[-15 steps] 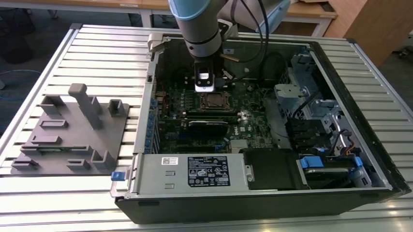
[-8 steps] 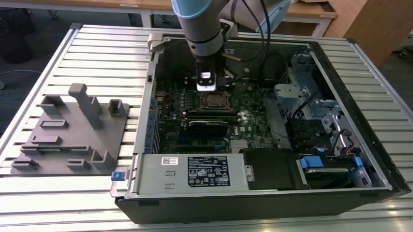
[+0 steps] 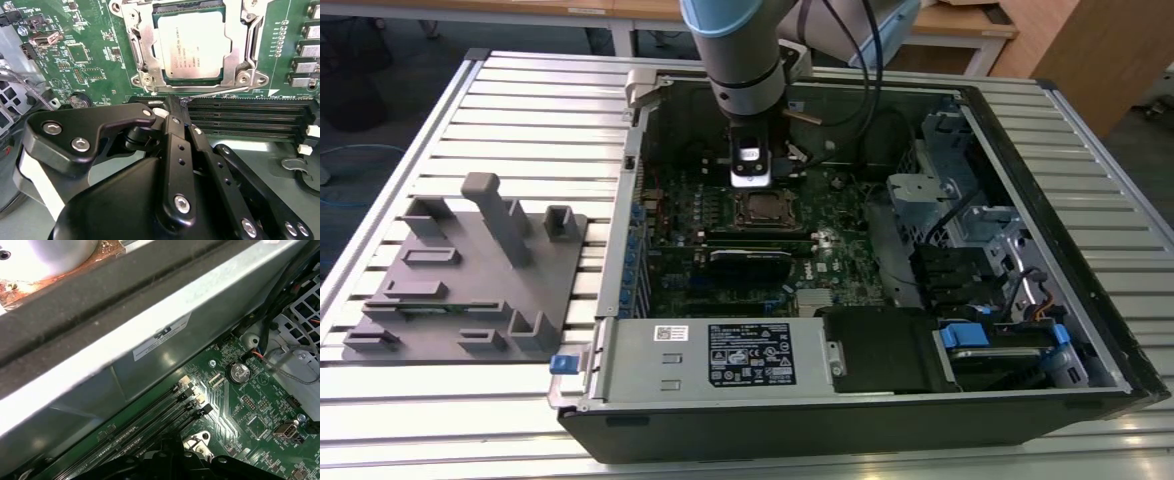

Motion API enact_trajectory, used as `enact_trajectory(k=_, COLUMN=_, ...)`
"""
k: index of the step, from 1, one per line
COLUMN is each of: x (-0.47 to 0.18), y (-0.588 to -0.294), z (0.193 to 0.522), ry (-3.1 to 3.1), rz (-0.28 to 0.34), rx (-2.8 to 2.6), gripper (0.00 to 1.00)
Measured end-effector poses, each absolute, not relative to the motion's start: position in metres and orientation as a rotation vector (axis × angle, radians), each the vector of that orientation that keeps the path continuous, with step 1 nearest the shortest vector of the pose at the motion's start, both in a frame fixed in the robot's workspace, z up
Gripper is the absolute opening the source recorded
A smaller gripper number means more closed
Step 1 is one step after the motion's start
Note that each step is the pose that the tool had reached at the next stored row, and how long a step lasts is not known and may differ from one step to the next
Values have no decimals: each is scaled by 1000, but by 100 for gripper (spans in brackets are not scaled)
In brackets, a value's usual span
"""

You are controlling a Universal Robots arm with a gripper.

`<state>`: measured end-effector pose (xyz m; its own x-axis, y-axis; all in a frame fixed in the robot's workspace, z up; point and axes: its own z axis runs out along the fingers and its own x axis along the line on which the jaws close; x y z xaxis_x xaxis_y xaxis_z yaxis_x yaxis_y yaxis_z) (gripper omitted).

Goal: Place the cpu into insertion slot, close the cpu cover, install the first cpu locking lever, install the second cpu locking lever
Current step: 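Install the first cpu locking lever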

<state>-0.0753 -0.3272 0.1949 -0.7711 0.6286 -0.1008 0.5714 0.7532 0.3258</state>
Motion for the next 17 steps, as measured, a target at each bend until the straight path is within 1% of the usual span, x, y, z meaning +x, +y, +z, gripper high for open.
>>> enact_trajectory(k=17, x=-70, y=-327, z=199, ry=2746, rz=400, rx=951, gripper=10)
